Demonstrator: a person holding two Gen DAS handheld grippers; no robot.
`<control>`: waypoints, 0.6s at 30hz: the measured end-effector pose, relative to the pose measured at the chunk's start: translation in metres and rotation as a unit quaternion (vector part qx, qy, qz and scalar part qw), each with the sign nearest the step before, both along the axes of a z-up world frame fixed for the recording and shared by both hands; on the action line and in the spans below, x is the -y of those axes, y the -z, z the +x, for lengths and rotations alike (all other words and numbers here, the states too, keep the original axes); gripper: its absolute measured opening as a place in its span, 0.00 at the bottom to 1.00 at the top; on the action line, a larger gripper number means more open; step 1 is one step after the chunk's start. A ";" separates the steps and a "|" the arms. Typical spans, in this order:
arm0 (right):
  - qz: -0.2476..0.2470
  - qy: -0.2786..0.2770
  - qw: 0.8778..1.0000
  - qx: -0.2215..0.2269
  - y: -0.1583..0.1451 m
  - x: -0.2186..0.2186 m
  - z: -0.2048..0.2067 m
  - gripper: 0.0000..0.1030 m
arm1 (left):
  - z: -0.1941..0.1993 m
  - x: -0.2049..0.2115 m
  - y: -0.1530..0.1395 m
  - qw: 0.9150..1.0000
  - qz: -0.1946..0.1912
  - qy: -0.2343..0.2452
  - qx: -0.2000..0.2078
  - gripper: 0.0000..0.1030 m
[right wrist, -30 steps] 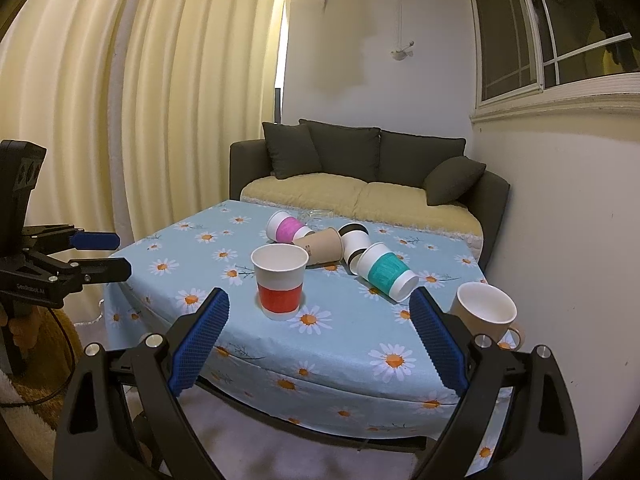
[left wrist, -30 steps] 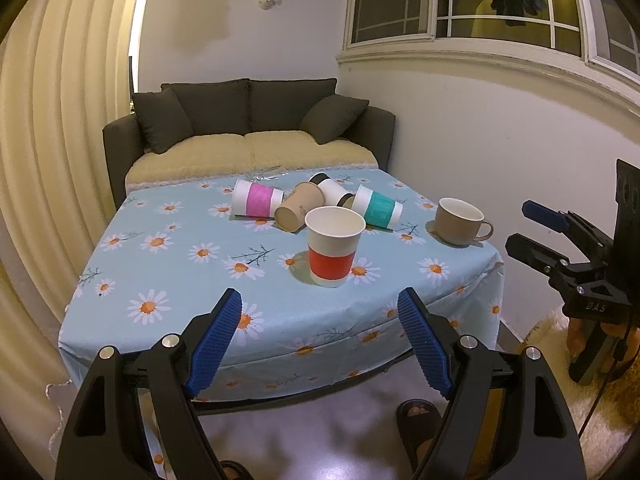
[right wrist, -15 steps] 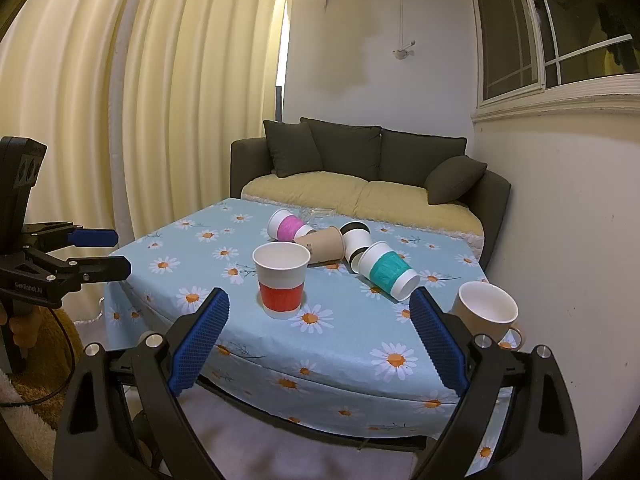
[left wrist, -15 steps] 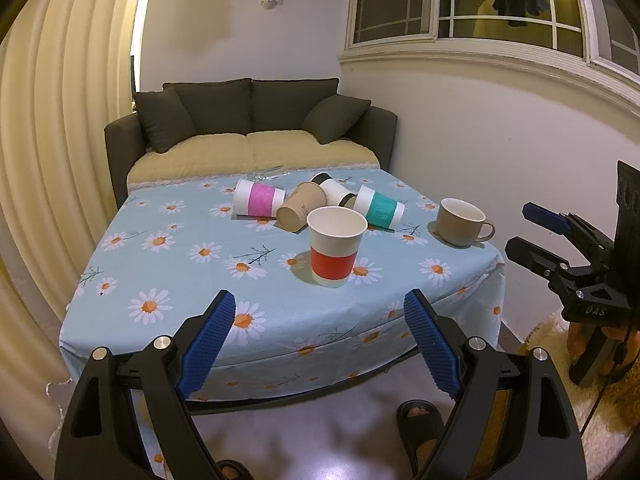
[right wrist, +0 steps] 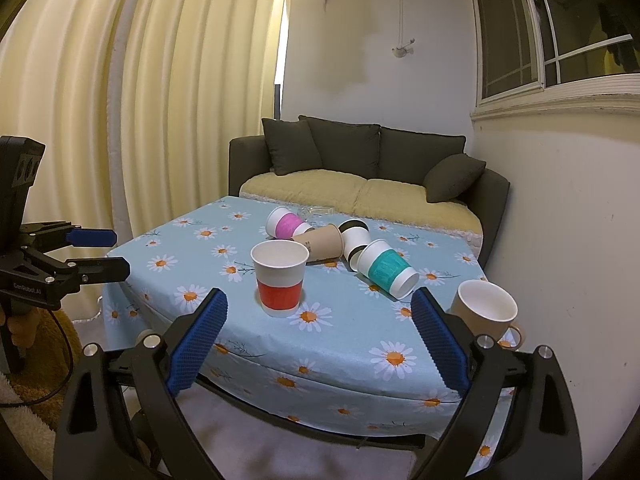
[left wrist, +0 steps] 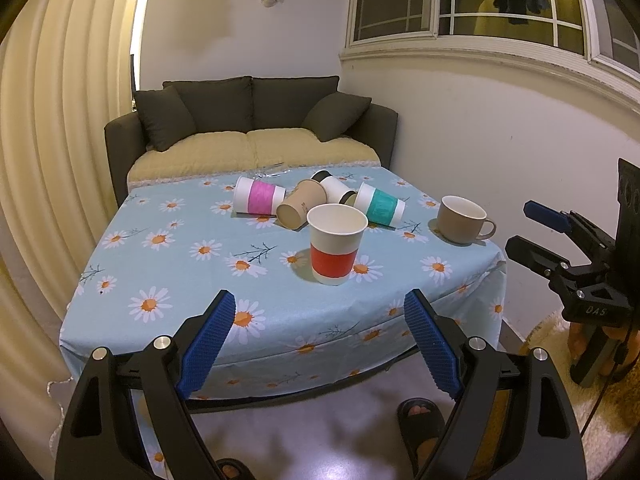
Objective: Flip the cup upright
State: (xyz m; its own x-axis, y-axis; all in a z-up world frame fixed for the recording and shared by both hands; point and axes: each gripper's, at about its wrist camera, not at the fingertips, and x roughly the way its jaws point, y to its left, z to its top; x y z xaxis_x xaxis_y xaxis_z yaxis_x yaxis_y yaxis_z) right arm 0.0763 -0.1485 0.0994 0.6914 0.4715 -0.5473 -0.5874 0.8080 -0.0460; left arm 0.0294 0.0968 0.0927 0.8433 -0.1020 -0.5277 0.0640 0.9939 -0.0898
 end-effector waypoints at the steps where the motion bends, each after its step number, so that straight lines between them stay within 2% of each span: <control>1: 0.000 0.000 1.000 -0.001 0.000 0.000 0.000 0.89 | 0.000 0.000 0.000 1.000 0.000 0.000 0.000 0.82; 18: 0.000 0.000 1.000 -0.001 0.000 0.000 -0.001 0.89 | -0.001 0.000 0.000 1.000 0.002 -0.001 0.000 0.82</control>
State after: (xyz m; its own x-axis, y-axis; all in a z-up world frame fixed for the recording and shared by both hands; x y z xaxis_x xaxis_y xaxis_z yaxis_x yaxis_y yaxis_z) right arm 0.0758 -0.1487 0.0995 0.6906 0.4722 -0.5479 -0.5879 0.8076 -0.0450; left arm 0.0288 0.0967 0.0926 0.8432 -0.0994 -0.5283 0.0628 0.9943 -0.0867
